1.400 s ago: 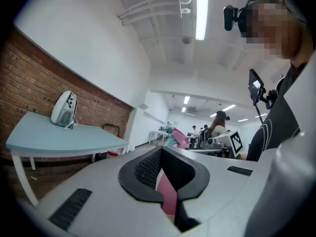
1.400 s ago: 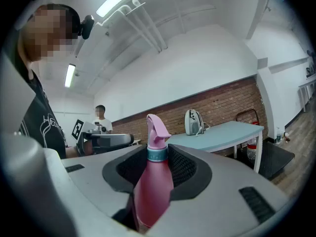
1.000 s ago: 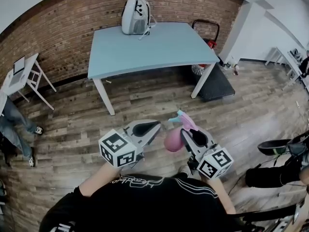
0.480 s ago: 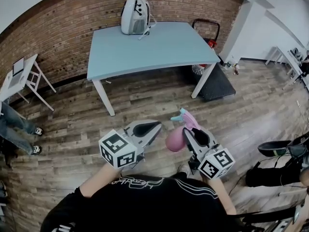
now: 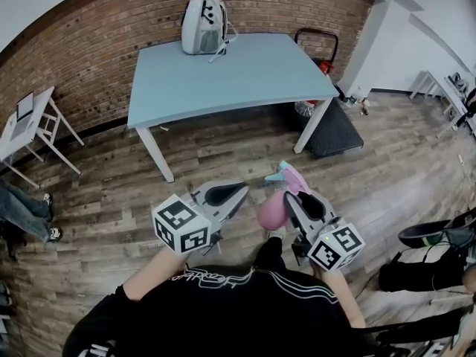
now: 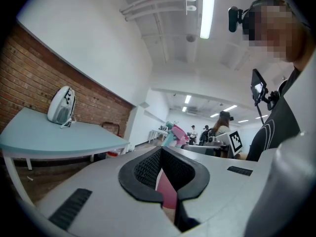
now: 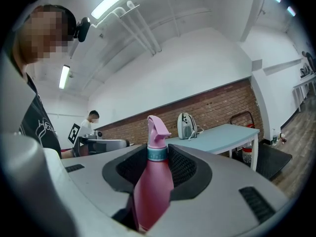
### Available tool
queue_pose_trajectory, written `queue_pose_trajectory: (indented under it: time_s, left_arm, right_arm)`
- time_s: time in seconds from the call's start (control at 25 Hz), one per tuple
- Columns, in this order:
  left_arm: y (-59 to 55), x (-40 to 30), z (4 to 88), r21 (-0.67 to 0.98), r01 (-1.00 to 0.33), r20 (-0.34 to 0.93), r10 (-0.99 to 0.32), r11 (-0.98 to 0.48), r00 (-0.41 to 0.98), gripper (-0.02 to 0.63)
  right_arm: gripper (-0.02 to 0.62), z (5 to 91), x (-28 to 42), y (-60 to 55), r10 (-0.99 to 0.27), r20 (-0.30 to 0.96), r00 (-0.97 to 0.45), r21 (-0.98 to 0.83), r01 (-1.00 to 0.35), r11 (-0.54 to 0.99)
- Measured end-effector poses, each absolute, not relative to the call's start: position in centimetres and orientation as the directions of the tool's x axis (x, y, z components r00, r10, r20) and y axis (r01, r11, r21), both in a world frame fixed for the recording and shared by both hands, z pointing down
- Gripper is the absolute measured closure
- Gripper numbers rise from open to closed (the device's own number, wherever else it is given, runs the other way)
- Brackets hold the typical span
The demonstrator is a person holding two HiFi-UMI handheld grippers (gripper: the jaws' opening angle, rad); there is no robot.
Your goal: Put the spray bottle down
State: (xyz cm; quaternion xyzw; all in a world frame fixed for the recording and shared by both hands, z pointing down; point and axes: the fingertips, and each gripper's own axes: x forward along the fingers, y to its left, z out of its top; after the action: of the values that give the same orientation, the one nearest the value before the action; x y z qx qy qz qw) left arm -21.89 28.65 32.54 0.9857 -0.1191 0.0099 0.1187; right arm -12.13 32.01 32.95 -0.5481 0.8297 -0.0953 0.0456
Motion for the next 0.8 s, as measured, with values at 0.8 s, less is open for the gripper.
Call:
queue_pose_trajectory:
  time_s: [0.8]
  left_arm:
    - [1.6, 3.1, 37.8, 0.295, -0.310, 0.169, -0.270, -0.904, 0.948, 0.598]
  right_arm:
    - [0.466, 36.2, 13.4, 4.0, -0.882, 0.021, -0.472, -0.260, -0.854, 0.451]
